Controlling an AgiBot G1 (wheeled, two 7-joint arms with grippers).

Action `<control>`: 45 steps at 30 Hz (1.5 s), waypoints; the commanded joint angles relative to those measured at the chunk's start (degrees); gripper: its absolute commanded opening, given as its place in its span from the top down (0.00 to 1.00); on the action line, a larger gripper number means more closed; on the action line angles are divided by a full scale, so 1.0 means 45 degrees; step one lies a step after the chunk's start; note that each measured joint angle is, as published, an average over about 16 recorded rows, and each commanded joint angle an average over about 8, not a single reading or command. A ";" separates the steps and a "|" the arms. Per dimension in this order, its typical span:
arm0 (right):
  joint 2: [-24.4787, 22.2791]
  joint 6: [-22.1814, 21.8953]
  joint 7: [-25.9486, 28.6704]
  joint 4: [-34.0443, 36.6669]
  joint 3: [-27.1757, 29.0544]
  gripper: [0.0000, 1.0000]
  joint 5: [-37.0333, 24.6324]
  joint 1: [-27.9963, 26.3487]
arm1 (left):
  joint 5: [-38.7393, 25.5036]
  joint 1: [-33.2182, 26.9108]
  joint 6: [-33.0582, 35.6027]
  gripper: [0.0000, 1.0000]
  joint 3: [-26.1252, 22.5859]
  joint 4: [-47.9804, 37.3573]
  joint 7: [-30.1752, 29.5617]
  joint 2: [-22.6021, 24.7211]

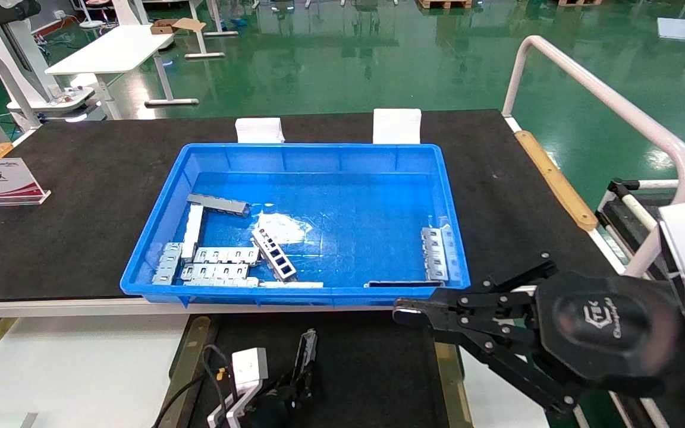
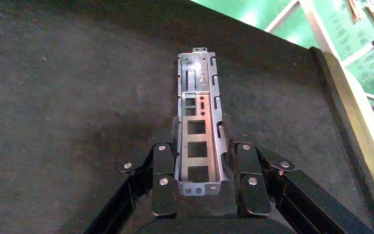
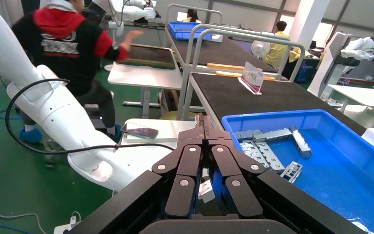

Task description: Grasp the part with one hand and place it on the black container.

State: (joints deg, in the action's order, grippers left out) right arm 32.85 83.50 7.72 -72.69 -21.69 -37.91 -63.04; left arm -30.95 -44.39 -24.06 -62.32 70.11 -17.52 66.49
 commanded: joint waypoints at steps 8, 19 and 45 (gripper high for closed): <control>0.0000 0.0000 0.0000 0.0000 -0.0001 0.52 0.0001 0.0000 | 0.0210 0.0044 -0.0089 0.62 -0.0154 -0.0007 0.0038 0.0189; -0.0001 -0.0001 -0.0001 0.0000 -0.0002 0.00 0.0001 -0.0001 | 0.0558 0.0011 -0.0126 0.00 -0.0291 -0.0090 0.0038 0.0263; -0.0002 -0.0002 -0.0003 0.0000 -0.0005 0.00 0.0003 -0.0001 | -0.0526 0.0109 0.4719 0.00 0.0337 0.1630 0.0156 -0.2747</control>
State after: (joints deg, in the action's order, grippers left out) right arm 32.84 83.49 7.71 -72.69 -21.72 -37.90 -63.05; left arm -33.03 -43.70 -2.70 -60.20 77.23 -16.37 54.49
